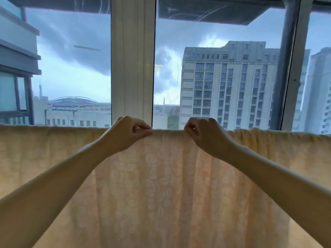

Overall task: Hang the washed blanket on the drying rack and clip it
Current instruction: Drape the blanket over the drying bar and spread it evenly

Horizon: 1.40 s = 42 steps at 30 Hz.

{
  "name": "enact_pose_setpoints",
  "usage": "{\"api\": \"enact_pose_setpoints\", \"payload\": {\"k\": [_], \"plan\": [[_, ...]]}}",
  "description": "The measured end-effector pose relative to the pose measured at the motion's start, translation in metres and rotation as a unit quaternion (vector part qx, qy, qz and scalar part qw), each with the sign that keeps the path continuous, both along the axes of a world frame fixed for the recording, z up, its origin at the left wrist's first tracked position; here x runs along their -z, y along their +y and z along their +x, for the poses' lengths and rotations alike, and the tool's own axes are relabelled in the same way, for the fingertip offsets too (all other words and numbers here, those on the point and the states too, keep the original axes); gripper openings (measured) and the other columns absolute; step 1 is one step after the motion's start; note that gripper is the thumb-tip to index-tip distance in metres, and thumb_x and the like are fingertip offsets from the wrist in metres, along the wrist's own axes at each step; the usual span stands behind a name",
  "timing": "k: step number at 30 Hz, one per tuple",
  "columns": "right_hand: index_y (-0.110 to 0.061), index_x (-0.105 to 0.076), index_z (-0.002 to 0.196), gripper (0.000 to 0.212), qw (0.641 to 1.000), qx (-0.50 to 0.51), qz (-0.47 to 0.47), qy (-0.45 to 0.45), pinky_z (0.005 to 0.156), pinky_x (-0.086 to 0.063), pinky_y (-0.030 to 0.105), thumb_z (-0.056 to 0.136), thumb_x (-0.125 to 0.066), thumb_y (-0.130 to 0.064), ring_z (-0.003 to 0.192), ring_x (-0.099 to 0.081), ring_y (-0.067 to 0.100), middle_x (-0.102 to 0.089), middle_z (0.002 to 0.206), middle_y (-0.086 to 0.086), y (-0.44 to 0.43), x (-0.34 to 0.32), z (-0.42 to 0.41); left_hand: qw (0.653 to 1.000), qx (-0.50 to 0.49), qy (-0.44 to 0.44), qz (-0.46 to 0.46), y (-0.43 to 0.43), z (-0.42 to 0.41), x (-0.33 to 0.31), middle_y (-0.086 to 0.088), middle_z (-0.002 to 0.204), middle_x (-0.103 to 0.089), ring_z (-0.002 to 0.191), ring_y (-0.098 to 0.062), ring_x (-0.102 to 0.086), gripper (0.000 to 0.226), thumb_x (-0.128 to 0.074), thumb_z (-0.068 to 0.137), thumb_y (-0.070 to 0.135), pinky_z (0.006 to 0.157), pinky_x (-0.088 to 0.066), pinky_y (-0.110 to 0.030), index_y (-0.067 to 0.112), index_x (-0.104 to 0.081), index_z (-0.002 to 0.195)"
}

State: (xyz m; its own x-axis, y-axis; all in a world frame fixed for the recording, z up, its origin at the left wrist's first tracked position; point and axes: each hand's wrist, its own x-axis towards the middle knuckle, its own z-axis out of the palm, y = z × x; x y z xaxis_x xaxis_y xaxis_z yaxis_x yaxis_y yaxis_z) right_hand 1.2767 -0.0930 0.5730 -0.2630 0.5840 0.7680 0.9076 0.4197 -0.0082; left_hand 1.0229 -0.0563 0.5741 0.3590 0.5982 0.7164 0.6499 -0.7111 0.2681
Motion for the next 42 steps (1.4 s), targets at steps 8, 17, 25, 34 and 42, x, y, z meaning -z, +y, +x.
{"api": "enact_pose_setpoints", "payload": {"k": [8, 17, 25, 34, 42], "plan": [[-0.015, -0.053, 0.089, 0.018, 0.997, 0.072, -0.014, 0.018, 0.065, -0.056, 0.036, 0.1, -0.043, -0.024, 0.065, -0.061, 0.014, -0.061, 0.078, -0.001, 0.002, -0.001, -0.036, 0.997, 0.021, -0.041, 0.059, 0.014, -0.017, 0.002, 0.014, 0.073, -0.063, 0.072, 0.003, -0.059, 0.008, -0.066, 0.089, 0.022, 0.068, -0.038, -0.007, 0.018, -0.073, 0.087], [-0.014, -0.056, 0.095, 0.01, 0.995, -0.021, -0.098, 0.029, 0.07, -0.057, 0.029, 0.097, -0.054, -0.024, 0.073, -0.063, 0.01, -0.064, 0.085, -0.003, -0.002, -0.006, -0.067, 0.99, 0.12, -0.078, 0.009, -0.002, -0.026, -0.004, 0.013, 0.079, -0.067, 0.077, 0.002, -0.064, 0.012, -0.067, 0.087, 0.011, 0.07, -0.048, -0.006, 0.022, -0.068, 0.081], [-0.012, -0.054, 0.093, 0.006, 0.998, -0.016, -0.06, 0.016, 0.064, -0.057, 0.029, 0.096, -0.054, -0.017, 0.067, -0.064, 0.013, -0.066, 0.081, 0.003, 0.004, -0.005, -0.068, 0.999, 0.012, 0.029, 0.033, 0.011, -0.065, 0.001, 0.01, 0.088, -0.067, 0.077, 0.004, -0.059, 0.018, -0.068, 0.086, 0.033, 0.066, -0.043, -0.005, 0.019, -0.071, 0.097], [-0.013, -0.048, 0.096, 0.011, 0.997, -0.058, -0.045, 0.032, 0.047, -0.047, 0.022, 0.102, -0.041, -0.019, 0.051, -0.054, 0.013, -0.058, 0.07, 0.001, -0.005, -0.001, -0.086, 0.995, 0.04, -0.082, 0.047, 0.006, -0.062, 0.001, 0.009, 0.076, -0.064, 0.072, -0.005, -0.063, 0.003, -0.077, 0.078, 0.018, 0.069, -0.048, -0.015, 0.018, -0.075, 0.077], [-0.018, -0.035, 0.117, 0.024, 0.995, -0.089, -0.014, -0.045, 0.055, -0.057, 0.032, 0.098, -0.047, -0.025, 0.058, -0.064, 0.017, -0.067, 0.081, 0.008, -0.006, 0.008, -0.096, 0.989, 0.038, 0.063, 0.131, -0.004, -0.059, 0.01, 0.007, 0.085, -0.064, 0.083, -0.011, -0.057, 0.006, -0.08, 0.075, 0.023, 0.074, -0.05, -0.031, 0.019, -0.075, 0.077]]}}
